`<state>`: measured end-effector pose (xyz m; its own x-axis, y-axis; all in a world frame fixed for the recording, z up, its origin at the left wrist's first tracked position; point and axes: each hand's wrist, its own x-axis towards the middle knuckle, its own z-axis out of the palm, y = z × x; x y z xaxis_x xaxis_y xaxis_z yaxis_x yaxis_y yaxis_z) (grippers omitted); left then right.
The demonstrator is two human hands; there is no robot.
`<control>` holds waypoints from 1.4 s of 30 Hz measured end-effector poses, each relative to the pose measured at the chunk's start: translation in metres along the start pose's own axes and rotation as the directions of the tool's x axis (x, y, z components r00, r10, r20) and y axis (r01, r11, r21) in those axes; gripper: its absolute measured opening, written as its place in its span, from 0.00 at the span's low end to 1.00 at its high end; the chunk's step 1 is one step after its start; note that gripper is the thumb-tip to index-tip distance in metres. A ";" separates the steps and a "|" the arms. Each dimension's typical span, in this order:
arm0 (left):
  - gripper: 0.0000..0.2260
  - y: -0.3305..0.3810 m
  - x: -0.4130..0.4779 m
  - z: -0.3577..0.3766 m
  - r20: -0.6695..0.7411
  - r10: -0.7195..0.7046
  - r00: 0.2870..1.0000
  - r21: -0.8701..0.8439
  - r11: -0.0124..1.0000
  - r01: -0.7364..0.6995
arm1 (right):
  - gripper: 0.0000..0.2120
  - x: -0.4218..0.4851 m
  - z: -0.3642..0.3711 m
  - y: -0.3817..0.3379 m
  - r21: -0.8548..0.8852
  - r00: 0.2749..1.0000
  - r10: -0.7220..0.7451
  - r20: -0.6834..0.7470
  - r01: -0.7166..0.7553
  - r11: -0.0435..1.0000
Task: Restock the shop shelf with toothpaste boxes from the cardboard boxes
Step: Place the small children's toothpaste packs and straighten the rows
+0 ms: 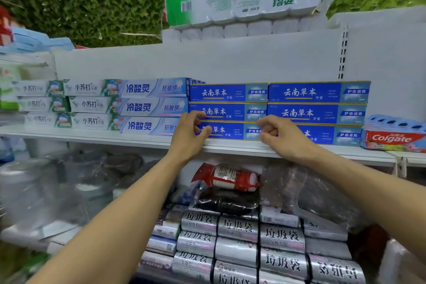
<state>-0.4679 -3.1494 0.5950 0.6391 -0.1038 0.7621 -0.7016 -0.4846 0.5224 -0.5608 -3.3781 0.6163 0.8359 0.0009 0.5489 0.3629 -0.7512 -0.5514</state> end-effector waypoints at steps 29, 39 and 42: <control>0.18 -0.194 0.096 -0.156 -0.014 -0.117 0.993 -0.356 0.929 0.104 | 0.29 0.103 0.198 -0.138 0.229 0.872 0.235 -0.430 -0.147 0.962; 0.11 -0.188 0.094 -0.154 -0.168 -0.216 0.962 -0.481 0.870 0.111 | 0.21 0.101 0.186 -0.149 0.351 0.848 0.249 -0.467 -0.081 0.933; 0.10 -0.190 0.095 -0.155 -0.227 -0.225 0.947 -0.492 0.866 0.088 | 0.21 0.098 0.186 -0.146 0.361 0.835 0.257 -0.487 -0.076 0.930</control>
<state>-0.3231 -2.9329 0.6271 0.6922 0.2081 0.6911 -0.7063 -0.0017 0.7079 -0.4553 -3.1457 0.6344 0.5904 -0.5141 0.6222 0.4224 -0.4601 -0.7809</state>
